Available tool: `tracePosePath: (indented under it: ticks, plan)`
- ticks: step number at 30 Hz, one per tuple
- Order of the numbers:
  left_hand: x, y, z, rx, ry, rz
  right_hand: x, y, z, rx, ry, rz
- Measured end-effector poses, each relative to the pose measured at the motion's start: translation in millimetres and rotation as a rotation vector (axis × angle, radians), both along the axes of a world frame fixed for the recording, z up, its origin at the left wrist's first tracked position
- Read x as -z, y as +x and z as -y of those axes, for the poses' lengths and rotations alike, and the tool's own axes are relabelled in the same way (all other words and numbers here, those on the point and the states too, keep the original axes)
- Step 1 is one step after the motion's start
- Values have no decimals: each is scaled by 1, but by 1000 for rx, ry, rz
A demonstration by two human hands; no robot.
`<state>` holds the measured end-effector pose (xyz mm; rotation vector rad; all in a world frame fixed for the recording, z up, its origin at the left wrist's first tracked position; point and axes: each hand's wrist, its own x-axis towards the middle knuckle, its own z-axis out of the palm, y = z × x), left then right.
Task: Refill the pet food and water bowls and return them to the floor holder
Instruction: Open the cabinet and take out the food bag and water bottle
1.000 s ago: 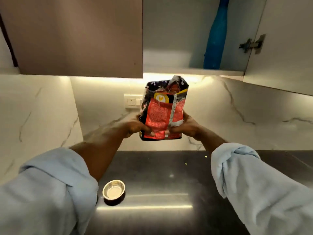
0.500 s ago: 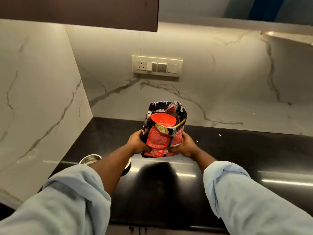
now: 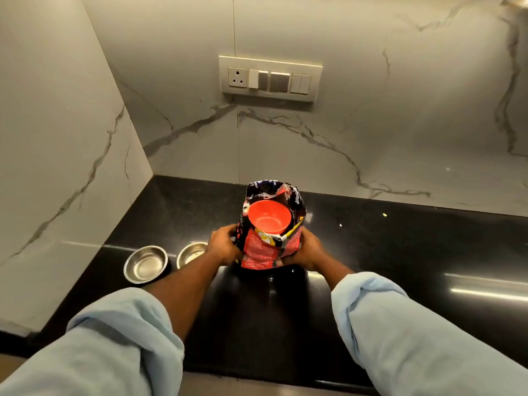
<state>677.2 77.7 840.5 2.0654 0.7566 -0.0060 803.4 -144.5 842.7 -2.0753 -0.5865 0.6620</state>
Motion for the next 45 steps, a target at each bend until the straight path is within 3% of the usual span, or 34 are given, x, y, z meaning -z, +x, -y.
tracePosePath:
  ticks: [5,11,15,23,32,38,43,45]
  plan:
    - [-11,9,-1,51,74,-110,-28,13,-4,-180,-268,139]
    - [-43,19,-7,178,224,-124,-54,28,12,-166,-425,305]
    - [-88,31,-18,219,388,-38,-88,39,16,-80,-257,427]
    - [-191,65,-6,161,508,275,-173,43,7,139,72,657]
    - [-267,78,47,320,747,509,-241,43,9,-32,138,960]
    - [-322,86,74,340,799,758,-305,46,27,159,359,1135]
    - [-369,88,90,361,892,928,-350,53,41,368,631,1168]
    - [-387,89,95,327,935,985,-361,57,49,423,628,1211]
